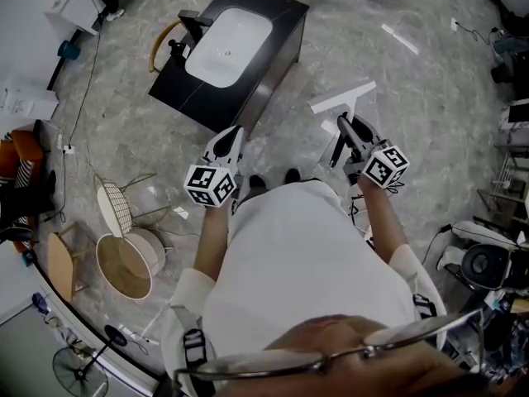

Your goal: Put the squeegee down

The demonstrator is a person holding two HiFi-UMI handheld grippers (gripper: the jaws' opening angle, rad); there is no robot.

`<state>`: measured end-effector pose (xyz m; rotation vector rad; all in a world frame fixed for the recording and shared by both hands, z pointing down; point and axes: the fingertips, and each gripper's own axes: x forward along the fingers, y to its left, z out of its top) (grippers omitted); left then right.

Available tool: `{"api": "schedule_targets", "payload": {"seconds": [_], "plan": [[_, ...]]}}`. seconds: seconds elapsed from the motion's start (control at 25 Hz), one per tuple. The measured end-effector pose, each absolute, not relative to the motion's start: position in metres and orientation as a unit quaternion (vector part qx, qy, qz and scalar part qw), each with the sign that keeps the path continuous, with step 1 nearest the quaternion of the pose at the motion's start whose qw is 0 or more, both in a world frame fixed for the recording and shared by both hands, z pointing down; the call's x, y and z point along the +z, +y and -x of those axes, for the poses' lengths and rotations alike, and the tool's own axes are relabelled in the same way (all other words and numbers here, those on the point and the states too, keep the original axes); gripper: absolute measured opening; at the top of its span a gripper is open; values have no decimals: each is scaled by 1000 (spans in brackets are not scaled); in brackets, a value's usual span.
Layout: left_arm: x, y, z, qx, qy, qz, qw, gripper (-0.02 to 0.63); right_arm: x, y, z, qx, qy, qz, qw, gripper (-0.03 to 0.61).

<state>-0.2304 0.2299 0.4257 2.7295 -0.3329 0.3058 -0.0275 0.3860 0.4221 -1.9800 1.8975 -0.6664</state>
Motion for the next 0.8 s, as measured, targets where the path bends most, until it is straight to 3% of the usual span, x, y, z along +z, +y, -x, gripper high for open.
{"api": "schedule_targets", "payload": {"seconds": [0.8], "plan": [[444, 224, 198, 96, -143, -963, 206, 5, 447, 376, -6, -255, 669, 682, 150, 92]]}}
